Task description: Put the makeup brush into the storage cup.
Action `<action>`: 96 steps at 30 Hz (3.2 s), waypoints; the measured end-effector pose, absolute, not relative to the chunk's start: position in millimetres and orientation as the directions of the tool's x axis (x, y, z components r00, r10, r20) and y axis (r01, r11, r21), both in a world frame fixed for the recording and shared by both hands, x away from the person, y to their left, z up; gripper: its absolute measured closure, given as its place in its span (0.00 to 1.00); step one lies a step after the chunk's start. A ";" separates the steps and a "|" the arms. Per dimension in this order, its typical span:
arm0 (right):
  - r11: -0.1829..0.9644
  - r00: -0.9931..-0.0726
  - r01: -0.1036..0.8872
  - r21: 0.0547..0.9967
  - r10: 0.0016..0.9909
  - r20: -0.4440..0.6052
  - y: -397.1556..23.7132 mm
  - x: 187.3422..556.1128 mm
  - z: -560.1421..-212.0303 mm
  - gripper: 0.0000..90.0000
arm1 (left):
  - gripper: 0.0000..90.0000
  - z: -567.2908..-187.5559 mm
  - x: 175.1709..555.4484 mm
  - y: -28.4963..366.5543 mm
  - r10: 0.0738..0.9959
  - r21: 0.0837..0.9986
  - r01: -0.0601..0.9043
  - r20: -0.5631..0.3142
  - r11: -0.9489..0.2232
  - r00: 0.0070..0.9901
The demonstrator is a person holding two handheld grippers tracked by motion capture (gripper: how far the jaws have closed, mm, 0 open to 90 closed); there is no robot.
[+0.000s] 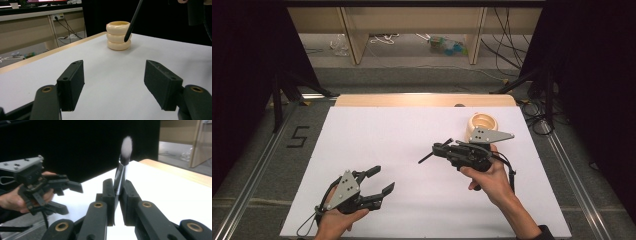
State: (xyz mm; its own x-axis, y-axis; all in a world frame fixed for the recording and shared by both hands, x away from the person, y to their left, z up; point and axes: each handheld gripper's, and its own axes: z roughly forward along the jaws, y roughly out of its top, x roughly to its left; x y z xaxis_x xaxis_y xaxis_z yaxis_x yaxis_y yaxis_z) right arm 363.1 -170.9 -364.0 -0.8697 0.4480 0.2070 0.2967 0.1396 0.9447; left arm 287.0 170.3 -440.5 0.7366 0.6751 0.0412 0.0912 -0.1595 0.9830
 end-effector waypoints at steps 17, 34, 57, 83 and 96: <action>0.182 -0.829 0.267 0.946 0.544 0.130 -197.2 373.7 -359.7 0.93 | 0.33 -441.6 291.6 178.9 0.700 0.984 0.087 0.048 -0.156 0.713; 0.202 -0.802 0.279 0.939 0.586 0.112 -215.1 380.1 -357.6 0.93 | 0.32 -441.6 293.0 181.5 0.707 0.983 0.078 0.065 -0.168 0.704; 0.190 -0.736 0.287 0.939 0.671 0.089 -244.6 390.7 -354.1 0.93 | 0.28 -441.8 293.7 181.5 0.714 0.984 0.079 0.060 -0.160 0.697; 0.150 -0.677 0.306 0.940 0.728 0.104 -269.8 399.0 -354.8 0.93 | 0.28 -442.3 294.4 181.4 0.709 0.982 0.070 0.075 -0.174 0.701; 0.160 -0.661 0.299 0.941 0.746 0.083 -278.0 402.3 -354.3 0.93 | 0.29 -442.0 293.9 181.0 0.711 0.983 0.071 0.071 -0.169 0.700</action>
State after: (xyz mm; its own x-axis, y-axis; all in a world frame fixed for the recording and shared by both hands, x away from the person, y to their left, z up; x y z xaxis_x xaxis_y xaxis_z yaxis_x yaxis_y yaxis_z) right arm 402.3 -278.0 -354.3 -0.6609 0.7458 0.0829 0.2990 0.1605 0.9407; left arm 293.9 181.0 -442.0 0.6998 0.7108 0.0713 0.0714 -0.1689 0.9830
